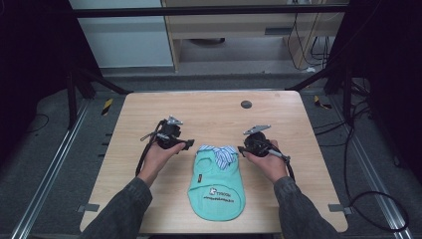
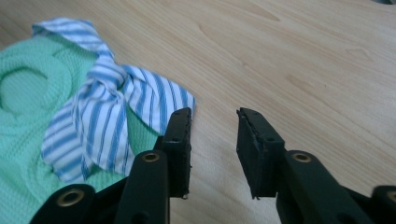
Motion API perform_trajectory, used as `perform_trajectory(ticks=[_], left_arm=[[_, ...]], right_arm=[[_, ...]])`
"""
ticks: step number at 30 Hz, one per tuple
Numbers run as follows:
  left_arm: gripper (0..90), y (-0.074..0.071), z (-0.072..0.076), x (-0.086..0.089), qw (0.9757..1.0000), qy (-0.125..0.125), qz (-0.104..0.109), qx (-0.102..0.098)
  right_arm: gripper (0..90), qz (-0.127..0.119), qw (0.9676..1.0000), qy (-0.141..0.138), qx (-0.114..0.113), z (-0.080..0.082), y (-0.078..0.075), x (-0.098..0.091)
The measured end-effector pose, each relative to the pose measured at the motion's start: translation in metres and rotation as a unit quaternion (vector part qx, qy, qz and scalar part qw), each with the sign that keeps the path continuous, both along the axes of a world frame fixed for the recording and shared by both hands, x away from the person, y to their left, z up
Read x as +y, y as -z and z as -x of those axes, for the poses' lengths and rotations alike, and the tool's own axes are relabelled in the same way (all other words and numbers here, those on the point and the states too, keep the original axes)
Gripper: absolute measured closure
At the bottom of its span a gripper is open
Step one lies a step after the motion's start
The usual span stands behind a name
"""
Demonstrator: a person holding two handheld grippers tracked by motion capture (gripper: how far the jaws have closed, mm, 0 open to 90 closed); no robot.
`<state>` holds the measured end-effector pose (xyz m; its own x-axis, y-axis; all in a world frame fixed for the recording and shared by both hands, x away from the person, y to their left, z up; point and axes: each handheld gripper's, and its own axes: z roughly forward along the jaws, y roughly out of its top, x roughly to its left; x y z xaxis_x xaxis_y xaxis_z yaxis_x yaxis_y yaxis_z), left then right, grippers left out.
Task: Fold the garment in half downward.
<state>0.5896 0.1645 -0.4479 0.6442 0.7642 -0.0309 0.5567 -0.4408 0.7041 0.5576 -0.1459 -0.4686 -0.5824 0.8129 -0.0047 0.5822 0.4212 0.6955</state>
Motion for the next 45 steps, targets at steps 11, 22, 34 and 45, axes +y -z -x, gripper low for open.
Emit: perform_trajectory(ticks=[11,22,34,45], left_arm=[[35.7,0.005,-0.009,-0.038,0.9995,0.018,-0.024,0.013],[37.1,0.028,-0.011,-0.047,0.9979,0.022,-0.045,0.041],[36.2,0.039,-0.008,-0.047,0.9976,0.024,-0.042,0.049],[82.7,0.035,0.005,-0.050,0.9960,0.060,-0.015,0.064]], right_arm=[[65.7,-0.013,0.9999,-0.007,0.003,-0.011,-0.001,0.014],[60.2,0.002,0.9998,-0.004,0.020,-0.021,0.015,0.024],[54.6,-0.004,0.9989,-0.005,0.047,-0.024,0.021,0.033],[84.1,0.007,0.9968,-0.049,0.063,-0.017,0.016,0.042]])
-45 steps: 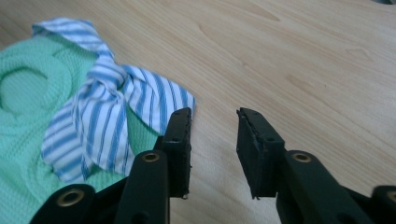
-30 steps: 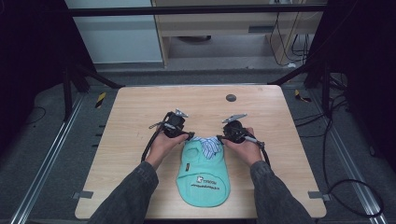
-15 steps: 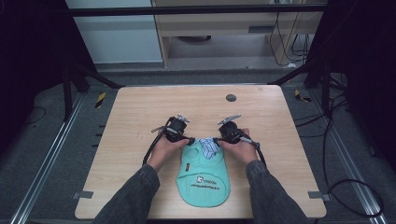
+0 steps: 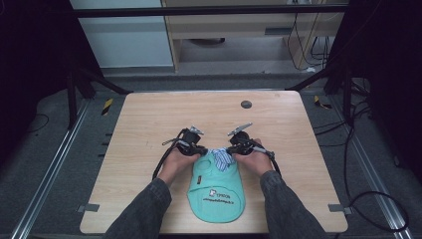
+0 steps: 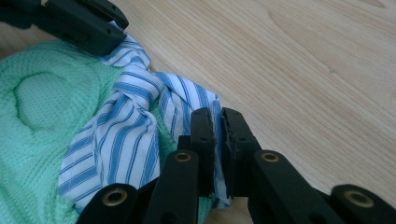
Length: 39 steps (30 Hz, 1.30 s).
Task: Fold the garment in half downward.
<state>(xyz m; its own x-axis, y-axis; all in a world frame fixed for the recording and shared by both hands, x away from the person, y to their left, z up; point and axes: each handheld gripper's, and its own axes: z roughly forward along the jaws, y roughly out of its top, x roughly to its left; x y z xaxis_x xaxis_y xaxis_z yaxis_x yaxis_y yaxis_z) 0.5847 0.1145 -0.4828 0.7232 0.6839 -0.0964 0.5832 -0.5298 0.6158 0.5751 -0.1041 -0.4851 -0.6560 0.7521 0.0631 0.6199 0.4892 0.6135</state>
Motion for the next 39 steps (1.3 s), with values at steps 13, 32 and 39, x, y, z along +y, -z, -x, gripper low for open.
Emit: perform_trajectory(ticks=[13,32,39], left_arm=[[84.8,-0.047,0.017,0.006,0.9984,0.026,0.020,-0.046],[84.9,-0.073,0.026,0.009,0.9963,0.052,0.021,-0.065],[84.8,-0.076,0.024,0.012,0.9962,0.054,0.018,-0.066]], right_arm=[[84.4,-0.023,0.9981,-0.031,-0.049,0.024,-0.048,-0.012],[84.6,0.008,0.9955,-0.069,-0.064,0.032,-0.078,-0.011],[84.6,0.017,0.9940,-0.084,-0.069,0.031,-0.085,-0.008]])
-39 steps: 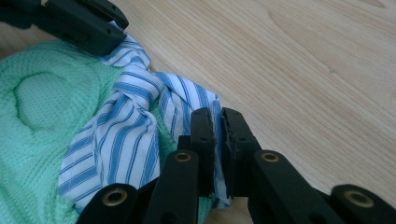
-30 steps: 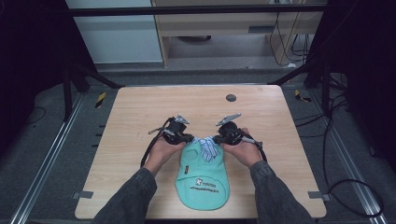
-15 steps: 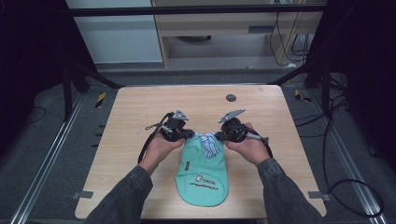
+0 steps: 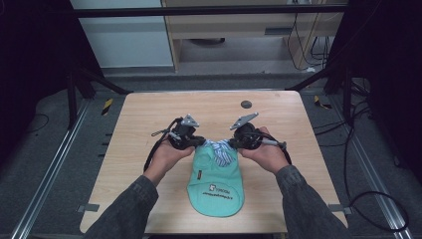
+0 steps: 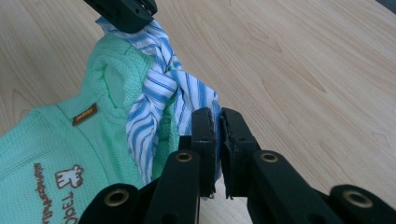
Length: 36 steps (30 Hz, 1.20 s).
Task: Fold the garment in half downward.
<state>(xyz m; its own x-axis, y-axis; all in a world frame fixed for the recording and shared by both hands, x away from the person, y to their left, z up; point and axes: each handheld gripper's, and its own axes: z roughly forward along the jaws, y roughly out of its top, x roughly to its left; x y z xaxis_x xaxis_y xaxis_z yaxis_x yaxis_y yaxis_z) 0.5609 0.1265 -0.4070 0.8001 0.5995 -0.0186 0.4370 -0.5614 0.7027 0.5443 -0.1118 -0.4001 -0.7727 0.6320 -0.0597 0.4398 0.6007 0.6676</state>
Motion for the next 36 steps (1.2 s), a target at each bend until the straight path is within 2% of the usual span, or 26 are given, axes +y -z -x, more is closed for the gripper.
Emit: perform_trajectory(ticks=[9,30,36], left_arm=[[84.9,-0.004,0.001,0.002,1.0000,-0.003,-0.002,-0.009],[84.7,-0.015,-0.001,0.004,0.9998,-0.008,0.003,-0.016],[84.8,-0.017,-0.002,0.005,0.9998,-0.009,-0.002,-0.018]], right_arm=[[84.6,0.005,1.0000,-0.004,-0.004,-0.001,-0.006,0.004],[84.1,0.009,0.9998,-0.012,-0.016,-0.004,-0.015,0.006],[84.2,0.011,0.9997,-0.012,-0.021,-0.004,-0.015,0.008]])
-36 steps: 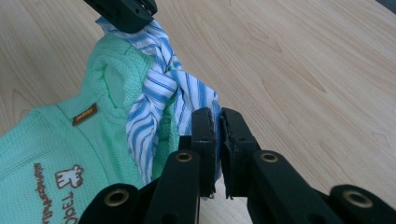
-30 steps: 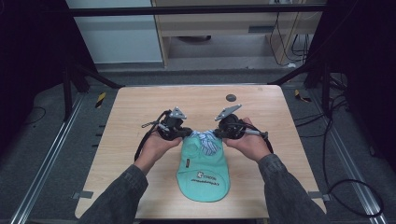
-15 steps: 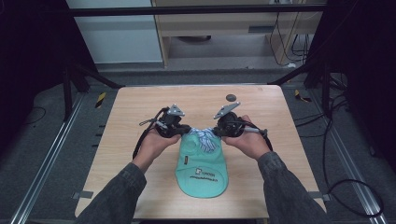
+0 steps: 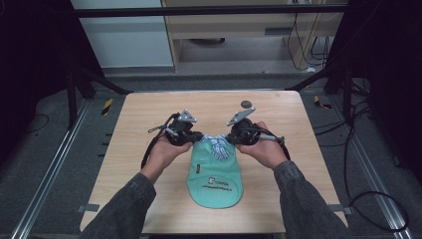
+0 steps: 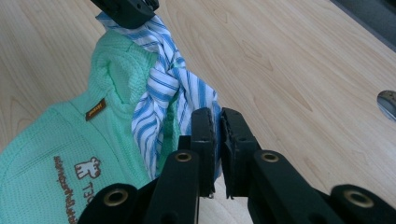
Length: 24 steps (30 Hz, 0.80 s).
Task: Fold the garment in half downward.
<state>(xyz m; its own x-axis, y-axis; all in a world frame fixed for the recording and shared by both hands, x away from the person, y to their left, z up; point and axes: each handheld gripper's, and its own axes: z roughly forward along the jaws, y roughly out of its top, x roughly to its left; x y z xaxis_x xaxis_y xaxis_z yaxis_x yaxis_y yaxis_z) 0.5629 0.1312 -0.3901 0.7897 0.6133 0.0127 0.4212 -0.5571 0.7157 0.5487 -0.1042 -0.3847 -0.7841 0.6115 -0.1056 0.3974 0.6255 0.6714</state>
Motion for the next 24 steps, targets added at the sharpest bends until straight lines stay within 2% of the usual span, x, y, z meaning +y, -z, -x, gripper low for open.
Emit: perform_trajectory(ticks=[8,16,24], left_arm=[[84.8,-0.005,-0.007,-0.001,1.0000,-0.003,0.002,-0.002],[84.8,-0.015,-0.009,-0.003,0.9999,-0.006,0.000,-0.016],[84.9,-0.017,-0.013,-0.004,0.9999,-0.007,0.002,-0.015]], right_arm=[[84.2,0.004,1.0000,0.005,-0.003,-0.007,-0.004,-0.001],[84.5,0.007,0.9998,0.009,-0.015,-0.011,-0.012,0.000],[84.5,0.011,0.9996,0.010,-0.023,-0.014,-0.014,-0.001]])
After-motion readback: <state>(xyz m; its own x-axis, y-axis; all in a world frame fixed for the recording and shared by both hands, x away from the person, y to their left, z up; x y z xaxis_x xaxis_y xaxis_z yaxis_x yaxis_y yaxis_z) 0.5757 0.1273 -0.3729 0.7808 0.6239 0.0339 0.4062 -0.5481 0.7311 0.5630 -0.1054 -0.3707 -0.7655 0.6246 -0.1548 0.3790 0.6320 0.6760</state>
